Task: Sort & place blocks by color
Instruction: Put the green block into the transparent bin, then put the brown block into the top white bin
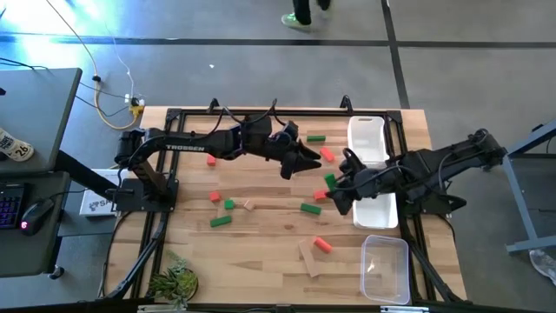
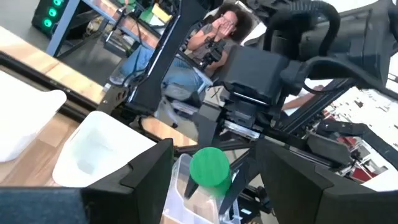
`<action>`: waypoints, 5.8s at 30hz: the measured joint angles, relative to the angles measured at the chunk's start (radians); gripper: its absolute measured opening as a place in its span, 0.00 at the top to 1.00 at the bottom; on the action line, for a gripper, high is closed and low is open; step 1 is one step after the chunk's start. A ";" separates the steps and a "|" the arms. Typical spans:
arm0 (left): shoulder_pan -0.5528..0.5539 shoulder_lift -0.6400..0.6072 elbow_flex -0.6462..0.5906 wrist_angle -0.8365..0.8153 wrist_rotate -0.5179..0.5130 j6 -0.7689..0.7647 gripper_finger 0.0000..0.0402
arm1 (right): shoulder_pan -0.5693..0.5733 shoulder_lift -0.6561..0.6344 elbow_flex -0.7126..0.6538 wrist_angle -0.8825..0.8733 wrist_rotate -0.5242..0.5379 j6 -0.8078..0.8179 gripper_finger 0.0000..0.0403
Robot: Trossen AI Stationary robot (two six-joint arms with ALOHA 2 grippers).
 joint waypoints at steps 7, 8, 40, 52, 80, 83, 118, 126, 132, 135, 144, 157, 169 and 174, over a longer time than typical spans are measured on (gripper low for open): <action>0.020 0.000 0.000 -0.101 -0.005 0.001 0.46 | 0.109 0.000 0.000 -0.162 -0.016 0.207 0.73; 0.020 0.000 0.000 -0.115 -0.008 0.002 0.46 | 0.130 0.000 0.000 -0.181 -0.016 0.238 0.73; 0.019 -0.001 0.000 -0.180 -0.060 0.022 0.46 | 0.689 0.342 -0.001 -0.339 -0.285 1.051 0.73; 0.001 -0.002 0.000 -0.191 -0.146 0.034 0.46 | 0.778 0.342 -0.001 -0.322 -0.240 1.180 0.73; -0.082 -0.002 0.000 -0.633 -0.397 0.128 0.46 | 0.759 0.342 -0.001 -0.290 -0.343 1.125 0.54; -0.078 -0.002 0.000 -0.666 -0.404 0.154 0.46 | 0.742 0.342 -0.001 -0.291 -0.274 1.133 0.53; 0.072 0.167 0.000 -0.717 -0.554 0.208 0.46 | 0.216 0.163 -0.001 -0.447 0.130 0.810 0.53; 0.090 0.281 0.000 -0.659 -0.554 0.185 0.46 | 0.108 0.163 -0.001 -0.446 0.119 0.674 0.53; 0.113 0.334 0.000 -0.653 -0.553 0.138 0.46 | 0.036 0.163 -0.001 -0.445 0.109 0.591 0.53; 0.120 0.347 0.000 -0.641 -0.538 0.130 0.46 | 0.009 0.163 -0.001 -0.445 0.082 0.547 0.53; 0.104 0.377 0.002 -0.616 -0.492 0.122 0.46 | -0.033 0.163 -0.001 -0.444 0.061 0.494 0.53; 0.102 0.436 0.005 -0.624 -0.517 0.174 0.49 | -0.033 0.164 -0.001 -0.414 0.070 0.494 0.53; 0.107 0.406 0.002 -0.643 -0.377 0.367 0.75 | -0.033 0.164 -0.001 -0.394 0.083 0.495 0.53; 0.104 0.366 -0.004 -0.673 -0.278 0.400 0.75 | -0.033 0.164 -0.001 -0.386 0.087 0.495 0.53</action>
